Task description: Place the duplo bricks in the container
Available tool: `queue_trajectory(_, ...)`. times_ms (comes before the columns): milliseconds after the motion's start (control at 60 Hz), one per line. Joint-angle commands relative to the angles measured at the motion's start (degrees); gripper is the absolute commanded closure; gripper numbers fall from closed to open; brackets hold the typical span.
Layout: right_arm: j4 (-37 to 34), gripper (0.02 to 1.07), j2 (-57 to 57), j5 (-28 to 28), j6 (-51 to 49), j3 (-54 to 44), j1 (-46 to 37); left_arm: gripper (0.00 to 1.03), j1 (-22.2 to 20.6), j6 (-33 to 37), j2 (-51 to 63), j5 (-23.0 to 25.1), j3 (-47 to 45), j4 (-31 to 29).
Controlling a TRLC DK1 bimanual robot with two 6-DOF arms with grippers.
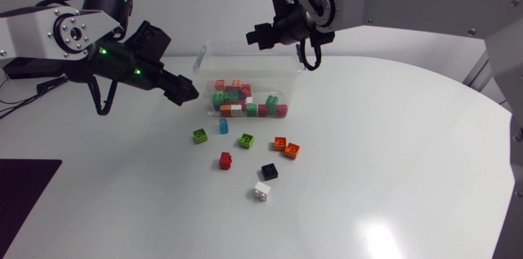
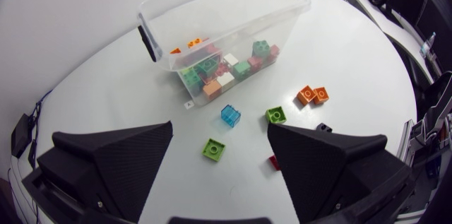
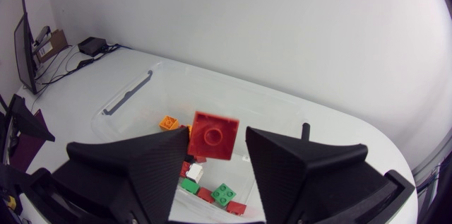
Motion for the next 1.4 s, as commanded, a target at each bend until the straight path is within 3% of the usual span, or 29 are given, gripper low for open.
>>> queue_trajectory(0,0.79,0.10,-0.28,0.88,-0.97,1.44,0.18,0.11,1.07,4.01,2.37,0.96,-1.90,-0.25)
queue_trajectory(283,-0.62,0.07,-12.58,0.36,-3.26,-10.17,-0.17,0.11,2.65,11.92,10.20,0.96,-1.81,-0.69)
queue_trajectory(600,-3.69,0.07,-25.42,-7.91,-8.62,-26.78,-0.35,0.11,3.62,21.15,21.01,0.96,5.13,-1.92)
queue_trajectory(1000,-2.73,0.07,-27.53,-13.88,-14.77,-40.93,-2.28,0.12,2.57,26.60,29.80,3.07,11.81,-5.08)
queue_trajectory(1183,-2.29,0.07,-27.44,-17.13,-17.50,-43.74,-4.31,0.19,1.78,27.74,32.35,3.16,13.75,-6.49)
queue_trajectory(1317,-2.38,0.07,-26.03,-17.49,-21.54,-45.23,-4.48,0.37,1.51,28.27,33.84,3.16,14.80,-7.46)
queue_trajectory(1383,-2.73,0.07,-23.75,-18.01,-23.30,-45.41,-4.66,0.65,1.34,29.06,35.16,3.16,15.85,-9.39)
